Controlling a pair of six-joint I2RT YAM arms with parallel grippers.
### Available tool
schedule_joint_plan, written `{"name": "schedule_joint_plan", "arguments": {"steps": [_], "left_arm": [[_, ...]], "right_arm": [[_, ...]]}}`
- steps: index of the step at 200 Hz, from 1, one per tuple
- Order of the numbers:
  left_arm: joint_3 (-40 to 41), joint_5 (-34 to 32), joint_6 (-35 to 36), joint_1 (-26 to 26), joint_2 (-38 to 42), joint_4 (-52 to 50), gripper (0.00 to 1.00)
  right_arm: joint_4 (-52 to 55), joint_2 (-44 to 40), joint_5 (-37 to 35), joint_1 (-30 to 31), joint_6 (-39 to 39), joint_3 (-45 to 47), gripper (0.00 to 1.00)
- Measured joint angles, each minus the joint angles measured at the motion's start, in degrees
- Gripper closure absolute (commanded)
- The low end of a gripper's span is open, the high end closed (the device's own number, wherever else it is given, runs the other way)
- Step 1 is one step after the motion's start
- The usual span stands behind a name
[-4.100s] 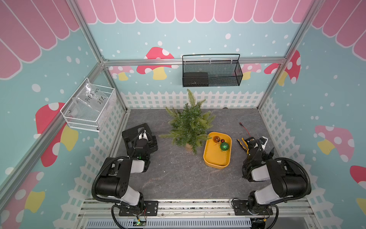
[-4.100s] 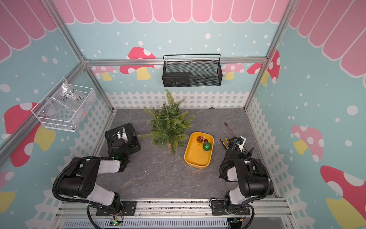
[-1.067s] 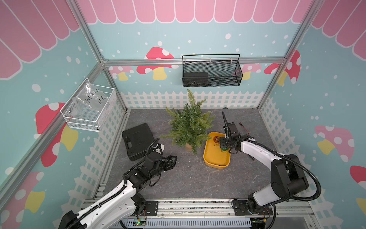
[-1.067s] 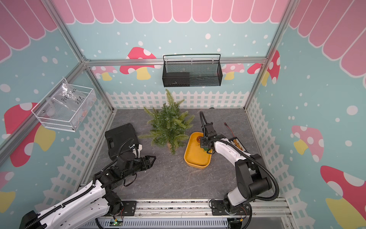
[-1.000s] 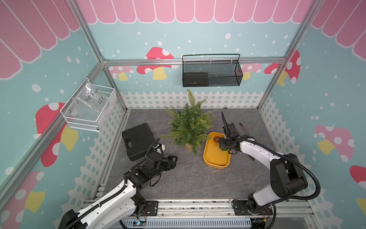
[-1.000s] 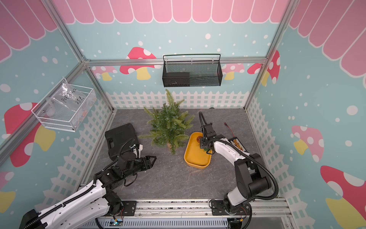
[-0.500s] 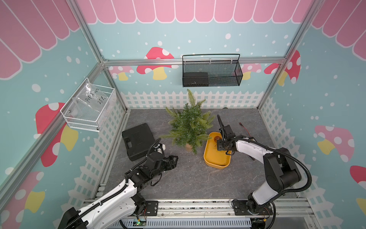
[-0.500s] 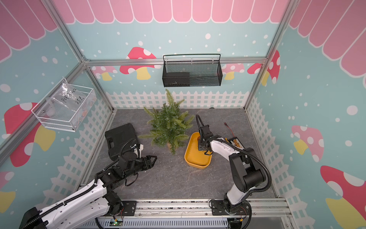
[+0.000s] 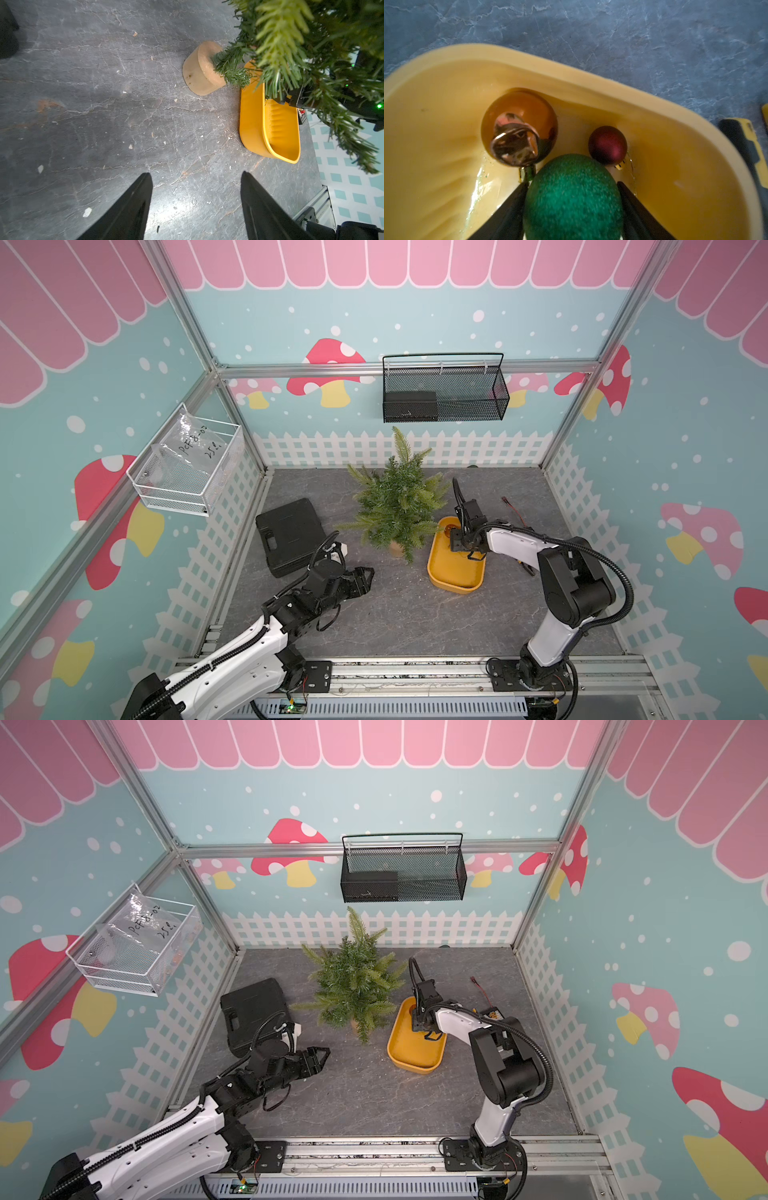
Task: Decorate the small christmas tree with ornaments
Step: Pick up an ornament from the container.
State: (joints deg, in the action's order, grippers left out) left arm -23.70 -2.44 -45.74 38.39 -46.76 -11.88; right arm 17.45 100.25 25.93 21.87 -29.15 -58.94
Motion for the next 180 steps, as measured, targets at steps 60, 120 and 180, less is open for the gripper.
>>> {"name": "schedule_joint_plan", "arguments": {"steps": [60,120,180], "left_arm": [[0.0,-0.42,-0.2,0.42,-0.61,0.15,0.31],[-0.04,-0.42,-0.15,1.03,-0.61,0.13,0.31],[-7.39,-0.66,2.45,4.63,-0.72,-1.66,0.31]], "right_arm": [[-1.18,0.0,0.02,0.0,-0.57,-0.09,0.37],[-1.18,-0.94,0.68,0.0,-0.79,-0.07,0.48],[-1.25,-15.8,0.42,0.0,-0.55,1.73,0.48]]}}
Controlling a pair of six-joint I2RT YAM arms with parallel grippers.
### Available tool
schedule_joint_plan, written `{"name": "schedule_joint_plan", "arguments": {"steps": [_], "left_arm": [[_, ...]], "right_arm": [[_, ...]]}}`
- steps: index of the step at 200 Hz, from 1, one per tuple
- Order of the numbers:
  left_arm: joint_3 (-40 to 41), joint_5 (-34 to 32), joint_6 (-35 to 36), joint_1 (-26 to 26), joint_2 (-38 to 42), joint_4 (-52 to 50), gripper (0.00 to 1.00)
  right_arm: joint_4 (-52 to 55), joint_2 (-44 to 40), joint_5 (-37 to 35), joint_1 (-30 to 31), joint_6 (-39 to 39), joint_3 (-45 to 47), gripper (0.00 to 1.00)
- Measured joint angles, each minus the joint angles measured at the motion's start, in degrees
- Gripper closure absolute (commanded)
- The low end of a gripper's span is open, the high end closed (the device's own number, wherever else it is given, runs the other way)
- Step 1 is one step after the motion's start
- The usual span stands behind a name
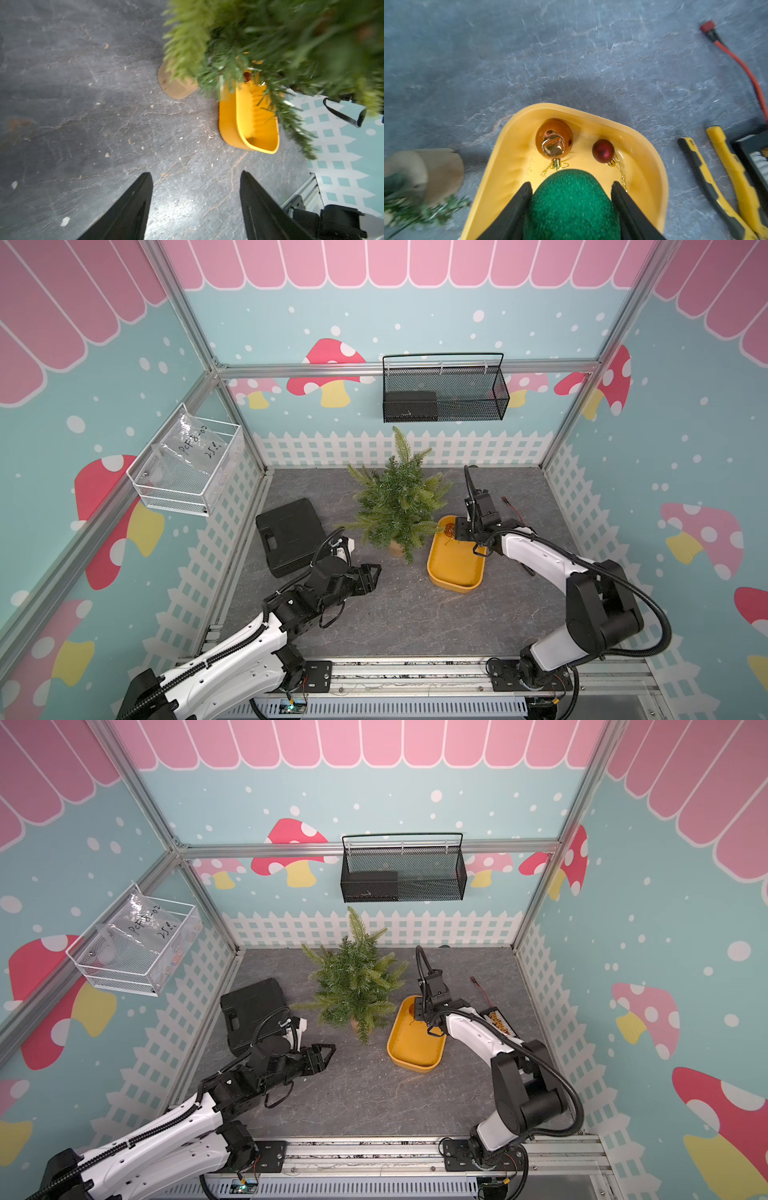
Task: Decorate the small christmas tree with ornaments
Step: Pick up an ornament from the container, then hang an ornament on the christmas tree.
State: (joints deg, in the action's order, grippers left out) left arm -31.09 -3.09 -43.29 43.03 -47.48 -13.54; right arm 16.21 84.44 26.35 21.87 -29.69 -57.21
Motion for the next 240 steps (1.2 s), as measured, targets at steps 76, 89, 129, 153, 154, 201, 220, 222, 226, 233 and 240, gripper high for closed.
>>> {"name": "schedule_joint_plan", "arguments": {"steps": [76,89,129,153,154,201,220,222,226,233,240], "left_arm": [[-17.84,0.52,5.77,3.82,-3.26,-2.23,0.37],[-20.87,1.09,6.49,3.91,-4.96,-2.38,0.38],[-30.64,3.85,8.46,3.93,-11.04,-3.32,0.39],[-36.74,6.25,9.33,3.93,-15.04,-3.96,0.41],[-37.05,6.36,9.4,3.93,-15.23,-4.0,0.41],[-44.02,9.2,10.54,3.93,-20.13,-4.61,0.42],[-46.77,9.84,10.75,3.91,-21.86,-5.11,0.43],[-47.06,9.86,10.78,3.91,-22.03,-5.11,0.43],[-47.6,10.05,10.78,3.87,-22.38,-5.14,0.43],[-48.46,10.43,10.75,3.74,-22.86,-5.16,0.43],[-49.27,10.99,10.73,3.48,-23.3,-5.2,0.43]], "right_arm": [[4.68,-20.37,2.05,0.0,2.29,-2.54,0.48],[5.97,-21.42,3.32,0.0,2.73,-5.7,0.48],[7.32,-22.4,8.37,0.0,3.32,-15.65,0.48],[7.89,-22.27,11.98,0.0,3.3,-20.22,0.48],[7.89,-22.27,12.07,0.0,3.3,-20.33,0.48],[6.19,-21.53,18.64,0.0,2.1,-24.26,0.49],[4.24,-21.0,21.33,0.0,1.03,-24.33,0.49],[4.04,-20.92,21.59,0.0,0.94,-24.33,0.49],[3.63,-20.79,22.12,0.0,0.81,-24.35,0.49],[3.02,-20.61,22.86,0.0,0.5,-24.33,0.49],[2.51,-20.44,23.52,0.0,0.26,-24.33,0.49]]}}
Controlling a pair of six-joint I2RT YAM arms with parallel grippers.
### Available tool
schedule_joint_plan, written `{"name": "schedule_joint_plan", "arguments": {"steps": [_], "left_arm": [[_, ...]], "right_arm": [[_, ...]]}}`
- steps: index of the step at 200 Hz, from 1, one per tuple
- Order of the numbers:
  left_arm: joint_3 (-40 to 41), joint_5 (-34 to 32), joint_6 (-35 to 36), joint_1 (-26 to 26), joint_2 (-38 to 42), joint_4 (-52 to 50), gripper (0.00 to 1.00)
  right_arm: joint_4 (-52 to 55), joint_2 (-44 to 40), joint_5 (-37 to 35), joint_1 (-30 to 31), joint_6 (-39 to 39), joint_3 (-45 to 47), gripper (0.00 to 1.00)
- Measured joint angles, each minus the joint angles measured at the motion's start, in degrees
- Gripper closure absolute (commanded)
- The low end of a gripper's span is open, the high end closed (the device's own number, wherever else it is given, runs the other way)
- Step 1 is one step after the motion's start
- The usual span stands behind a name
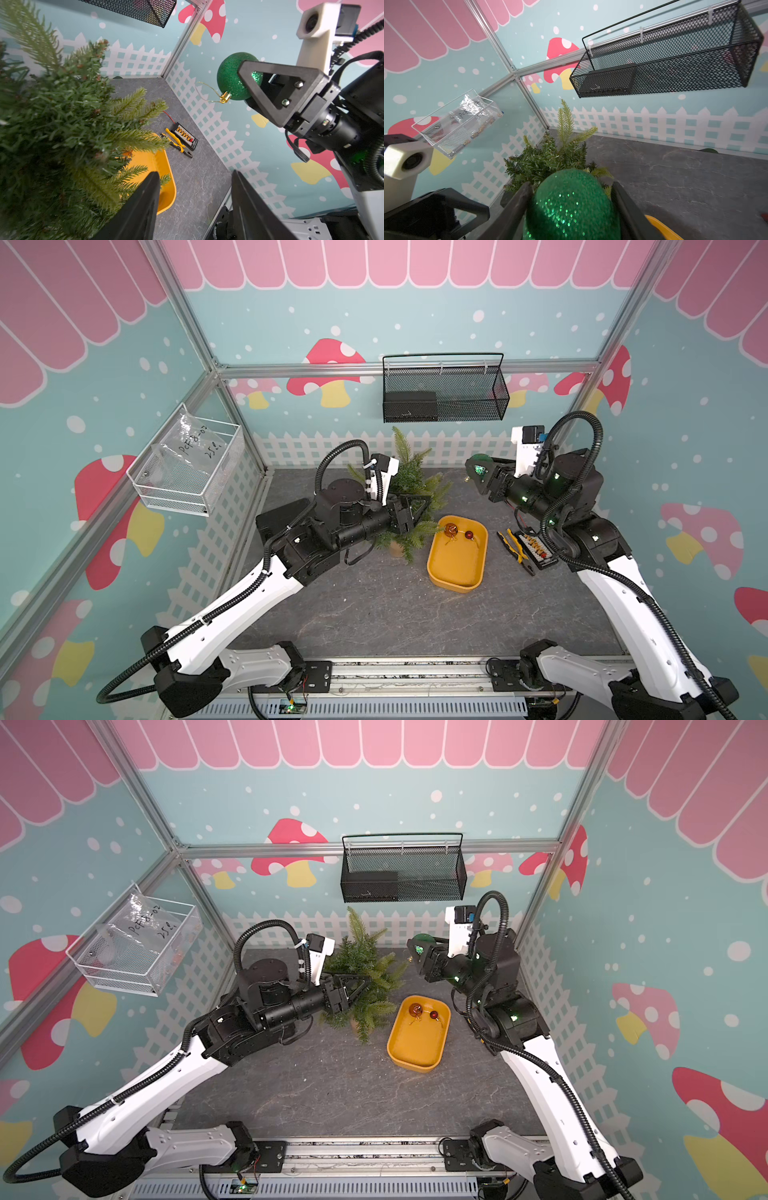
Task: Decorate the small christmas tree with ornaments
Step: Hang an ornament on the christmas tree.
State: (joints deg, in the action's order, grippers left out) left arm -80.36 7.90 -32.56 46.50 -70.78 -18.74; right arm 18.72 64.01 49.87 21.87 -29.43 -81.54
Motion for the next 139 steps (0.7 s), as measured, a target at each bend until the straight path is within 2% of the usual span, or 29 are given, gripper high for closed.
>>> {"name": "schedule_joint_plan", "arguments": {"steps": [61,107,139], "left_arm": [[-5.11,6.8,-4.37,-5.99,-3.98,0.42,0.42],[-8.92,11.8,-7.21,-6.64,-8.63,1.16,0.38],[-9.22,15.1,-9.86,-7.37,-11.08,3.43,0.44]], "right_arm": [[-7.5,0.09,4.11,1.4,-2.56,1.36,0.49],[-11.23,0.09,5.9,2.25,-3.48,2.69,0.49],[-13.31,-0.04,6.78,2.58,-3.89,4.0,0.5]]}}
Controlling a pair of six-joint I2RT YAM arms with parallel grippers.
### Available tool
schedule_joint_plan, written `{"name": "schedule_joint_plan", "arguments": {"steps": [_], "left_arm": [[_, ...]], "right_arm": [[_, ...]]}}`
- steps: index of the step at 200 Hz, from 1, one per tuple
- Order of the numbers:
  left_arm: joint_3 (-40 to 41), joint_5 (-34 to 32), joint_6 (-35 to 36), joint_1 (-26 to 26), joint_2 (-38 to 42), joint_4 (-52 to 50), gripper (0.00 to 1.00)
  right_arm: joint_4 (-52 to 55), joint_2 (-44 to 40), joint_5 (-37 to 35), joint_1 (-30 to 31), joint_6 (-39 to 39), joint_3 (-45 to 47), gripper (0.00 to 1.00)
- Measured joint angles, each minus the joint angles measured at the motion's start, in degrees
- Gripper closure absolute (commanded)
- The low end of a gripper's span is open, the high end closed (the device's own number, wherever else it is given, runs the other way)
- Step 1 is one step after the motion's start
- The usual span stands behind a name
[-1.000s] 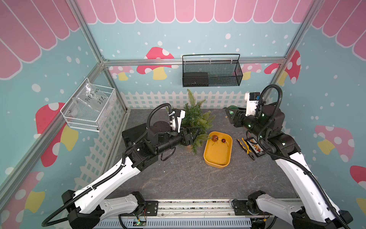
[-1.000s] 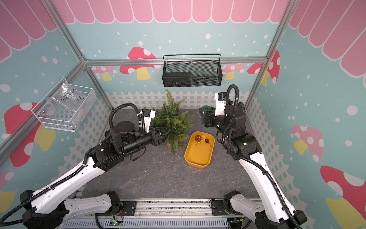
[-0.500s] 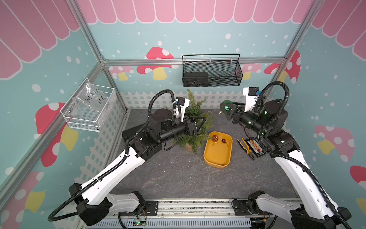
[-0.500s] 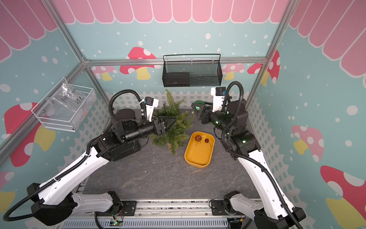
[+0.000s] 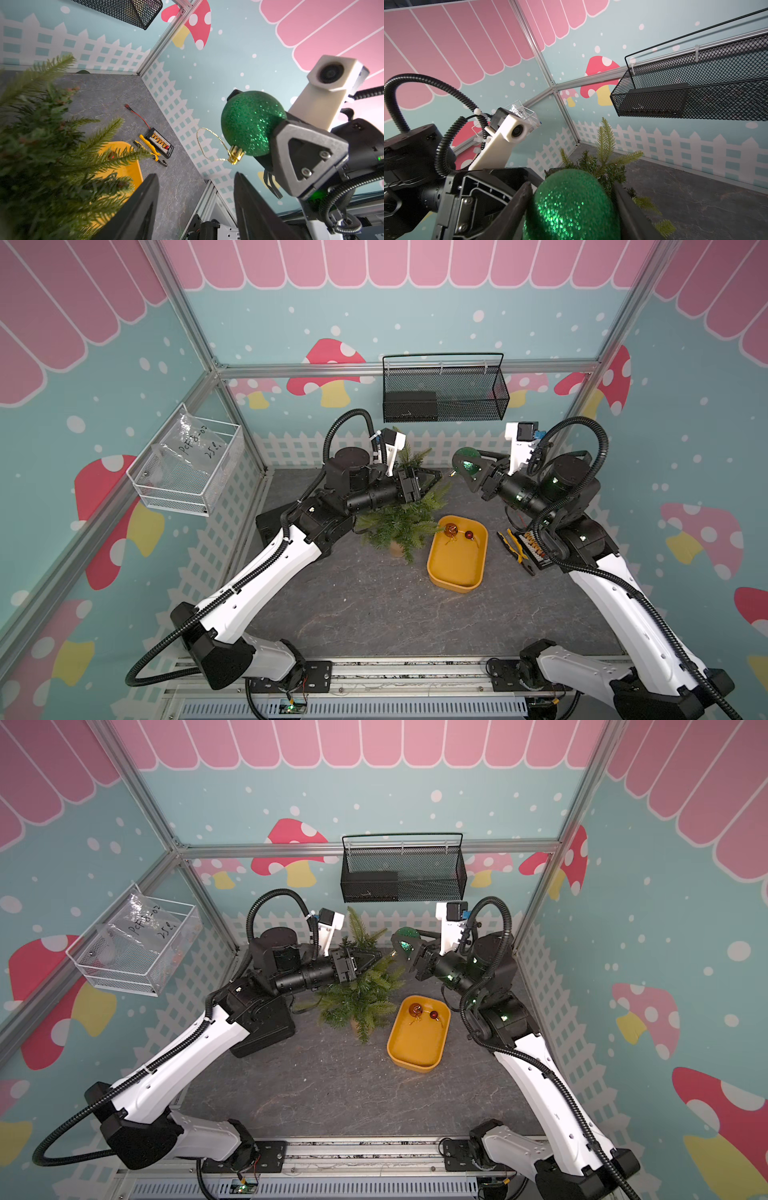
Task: Decorate the small christmas tree with ornaments
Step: Hang an ornament on the christmas tree.
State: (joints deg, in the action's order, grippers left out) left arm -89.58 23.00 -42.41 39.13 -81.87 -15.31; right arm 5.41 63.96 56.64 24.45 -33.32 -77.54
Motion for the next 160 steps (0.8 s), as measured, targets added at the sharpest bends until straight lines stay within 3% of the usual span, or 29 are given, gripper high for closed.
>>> {"name": "schedule_joint_plan", "arguments": {"steps": [41,111,160], "left_arm": [[-0.09,2.78,-3.08,-0.37,-2.25,3.23,0.53],[-0.13,4.26,-5.79,-1.16,-2.89,6.71,1.0],[0.11,4.26,-6.19,-1.36,-2.89,7.87,1.0]], "right_arm": [[-1.55,-0.15,0.66,0.04,-0.26,1.73,0.5],[-2.91,-1.88,0.81,0.11,-0.42,3.37,0.5],[-3.13,-1.88,0.33,0.33,-0.39,4.09,0.5]]}}
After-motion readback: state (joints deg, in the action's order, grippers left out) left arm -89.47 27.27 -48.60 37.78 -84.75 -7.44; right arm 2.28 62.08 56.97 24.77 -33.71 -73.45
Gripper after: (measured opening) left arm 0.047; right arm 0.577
